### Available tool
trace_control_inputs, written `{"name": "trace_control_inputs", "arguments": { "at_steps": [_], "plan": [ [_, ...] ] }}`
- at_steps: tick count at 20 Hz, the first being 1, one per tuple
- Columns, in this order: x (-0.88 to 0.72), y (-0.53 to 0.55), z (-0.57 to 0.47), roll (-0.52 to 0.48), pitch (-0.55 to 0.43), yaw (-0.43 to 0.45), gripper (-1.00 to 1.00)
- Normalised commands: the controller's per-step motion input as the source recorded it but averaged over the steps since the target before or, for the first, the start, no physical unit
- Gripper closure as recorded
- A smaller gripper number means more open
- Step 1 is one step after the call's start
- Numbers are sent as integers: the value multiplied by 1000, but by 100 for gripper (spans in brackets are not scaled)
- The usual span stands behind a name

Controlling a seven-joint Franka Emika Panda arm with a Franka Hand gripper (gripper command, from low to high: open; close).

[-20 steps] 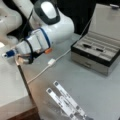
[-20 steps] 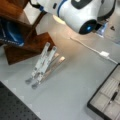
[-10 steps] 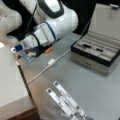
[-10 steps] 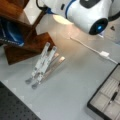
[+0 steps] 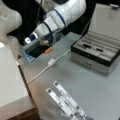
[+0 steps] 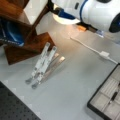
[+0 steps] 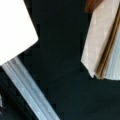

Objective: Open the box. Pick up the pen. Place the pen in the box. Pick up the book. Place the book on the shelf.

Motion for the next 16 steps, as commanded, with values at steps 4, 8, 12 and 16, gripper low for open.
{"name": "trace_control_inputs", "arguments": {
  "at_steps": [4,8,12,16],
  "plan": [
    [219,214,-104,404,-221,-269,-100],
    [235,307,-148,541,-298,-328,-100],
    [234,293,-178,860,-444,-421,-100],
    [166,214,-164,789,-462,-332,-100]
  ]
}}
